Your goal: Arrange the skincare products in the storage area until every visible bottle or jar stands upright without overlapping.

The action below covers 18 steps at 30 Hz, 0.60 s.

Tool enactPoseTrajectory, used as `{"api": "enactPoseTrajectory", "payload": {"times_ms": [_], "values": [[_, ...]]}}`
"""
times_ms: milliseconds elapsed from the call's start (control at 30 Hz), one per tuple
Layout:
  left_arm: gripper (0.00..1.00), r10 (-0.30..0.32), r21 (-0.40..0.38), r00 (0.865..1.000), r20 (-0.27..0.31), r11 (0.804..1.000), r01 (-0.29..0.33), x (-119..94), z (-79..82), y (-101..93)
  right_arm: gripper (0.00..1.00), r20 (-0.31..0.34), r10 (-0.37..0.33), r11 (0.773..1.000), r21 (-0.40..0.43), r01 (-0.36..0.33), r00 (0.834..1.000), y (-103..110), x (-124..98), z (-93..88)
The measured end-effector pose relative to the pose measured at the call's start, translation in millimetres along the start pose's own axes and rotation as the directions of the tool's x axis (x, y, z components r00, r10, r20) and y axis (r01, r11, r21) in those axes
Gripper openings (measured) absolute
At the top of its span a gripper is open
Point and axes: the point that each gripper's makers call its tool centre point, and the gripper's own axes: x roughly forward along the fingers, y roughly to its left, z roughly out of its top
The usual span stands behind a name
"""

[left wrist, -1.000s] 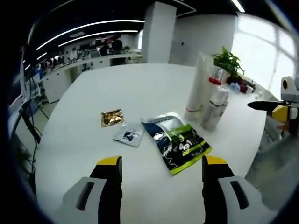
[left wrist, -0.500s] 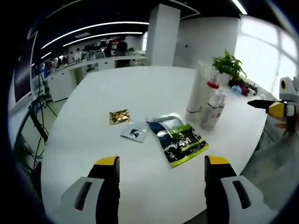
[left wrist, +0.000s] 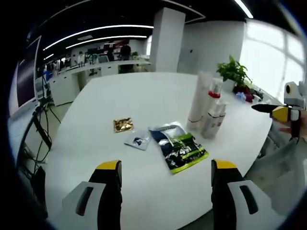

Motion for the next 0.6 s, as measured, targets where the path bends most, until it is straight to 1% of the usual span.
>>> {"api": "enactPoseTrajectory", "payload": {"times_ms": [367, 600], "values": [[0.73, -0.002, 0.007, 1.0, -0.001, 1.0, 0.002, -7.3, 1.3, -4.5, 0.96, 0.018, -0.003, 1.0, -0.002, 0.003, 1.0, -1.9, -7.8, 7.4], [0.74, -0.005, 0.007, 1.0, -0.004, 1.0, 0.005, -10.1, -1.5, -5.7, 0.96, 0.017, -0.008, 1.0, 0.003, 0.008, 1.0, -2.9, -12.2, 4.9]]}}
